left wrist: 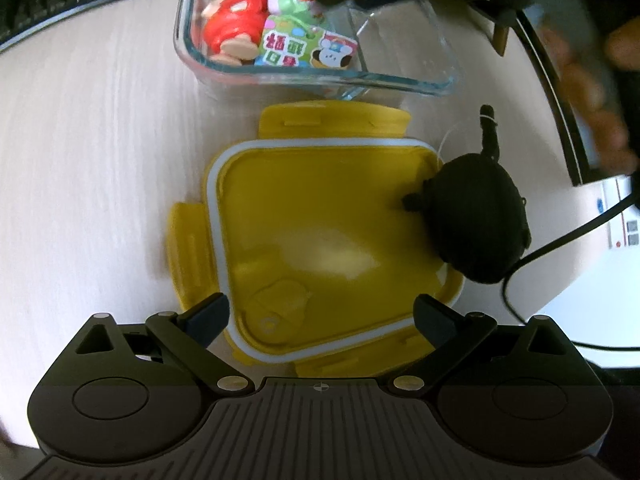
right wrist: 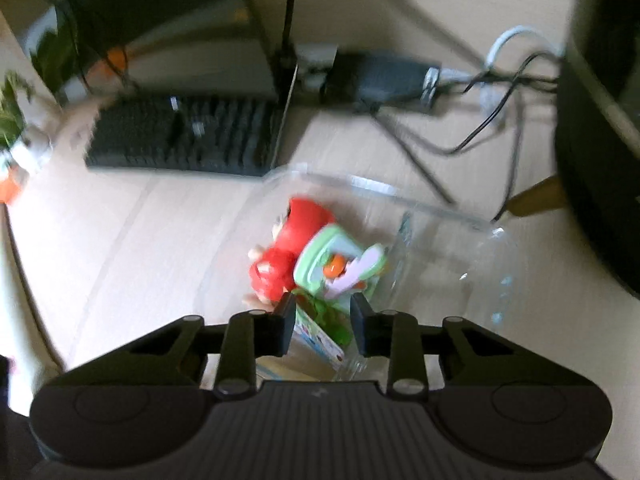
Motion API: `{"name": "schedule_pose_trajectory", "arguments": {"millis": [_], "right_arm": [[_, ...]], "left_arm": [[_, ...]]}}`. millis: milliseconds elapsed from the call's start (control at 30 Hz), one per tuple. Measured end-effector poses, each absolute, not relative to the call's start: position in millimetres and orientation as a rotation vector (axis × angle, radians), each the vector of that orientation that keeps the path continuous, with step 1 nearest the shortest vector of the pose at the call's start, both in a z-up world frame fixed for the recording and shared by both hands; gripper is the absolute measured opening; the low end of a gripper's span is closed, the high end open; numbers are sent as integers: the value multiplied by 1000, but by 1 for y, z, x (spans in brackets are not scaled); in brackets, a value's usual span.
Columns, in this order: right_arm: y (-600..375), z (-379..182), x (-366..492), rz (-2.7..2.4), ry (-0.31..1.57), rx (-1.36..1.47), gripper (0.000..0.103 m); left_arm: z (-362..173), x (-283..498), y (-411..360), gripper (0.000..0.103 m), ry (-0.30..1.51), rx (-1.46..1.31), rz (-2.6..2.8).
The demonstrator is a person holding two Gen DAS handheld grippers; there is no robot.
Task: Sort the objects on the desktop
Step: 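Grasp the black plush cat with the right gripper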
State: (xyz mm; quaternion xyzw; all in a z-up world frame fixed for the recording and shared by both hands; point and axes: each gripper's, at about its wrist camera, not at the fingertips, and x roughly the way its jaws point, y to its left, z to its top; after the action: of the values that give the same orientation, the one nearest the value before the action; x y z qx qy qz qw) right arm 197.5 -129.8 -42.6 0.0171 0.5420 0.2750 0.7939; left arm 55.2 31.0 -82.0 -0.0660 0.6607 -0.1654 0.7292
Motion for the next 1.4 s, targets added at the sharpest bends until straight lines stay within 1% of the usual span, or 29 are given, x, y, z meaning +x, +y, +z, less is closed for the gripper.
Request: {"name": "schedule_pose_trajectory", "arguments": {"millis": [67,133,200,267,300,333,567,700,767,867,933,967,1000,1233,1300,1400], "right_arm": [[-151,-14,189,584,1099,53,37],[-171,12,175,573,1044,58,59],[-193,31,155,538,1007,55,65],[-210,34,137,490,1024,55,72],[-219,34,128,466,1036,58,81],[-226,30,120,441,1062,69,87],[-248,-30,71,391,1267,206,87],[-232,-50,65,404,1286,188,87],[-222,-58,66,413,1288,156,87],[-218,-73,70,467,1315,205,87],[-215,-80,70,490,1324,217,84],[-213,-82,69,502,1323,220,81],[-211,-81,69,516,1317,216,69],[-203,-64,69,543,1265,110,64],[-206,-51,72,547,1230,110,64],[-220,-16,80,540,1133,162,64]], "left_arm": [[-75,54,29,101,1441,-118,-397],[-69,53,24,101,1432,-109,-454],[-62,51,19,101,1431,-119,-527],[-55,48,12,101,1429,-121,-581],[-52,47,8,101,1426,-113,-592],[-48,46,3,101,1420,-94,-597],[-23,27,-41,101,1375,146,-703],[-18,15,-57,101,1346,275,-722],[-19,12,-60,101,1342,278,-726],[-20,11,-57,101,1341,262,-708],[-19,12,-54,101,1337,251,-693],[-18,12,-53,101,1334,246,-689],[-18,12,-52,101,1332,241,-685],[-18,20,-42,101,1324,194,-654],[-21,24,-36,101,1326,174,-632],[-31,34,-24,101,1352,105,-593]]}}
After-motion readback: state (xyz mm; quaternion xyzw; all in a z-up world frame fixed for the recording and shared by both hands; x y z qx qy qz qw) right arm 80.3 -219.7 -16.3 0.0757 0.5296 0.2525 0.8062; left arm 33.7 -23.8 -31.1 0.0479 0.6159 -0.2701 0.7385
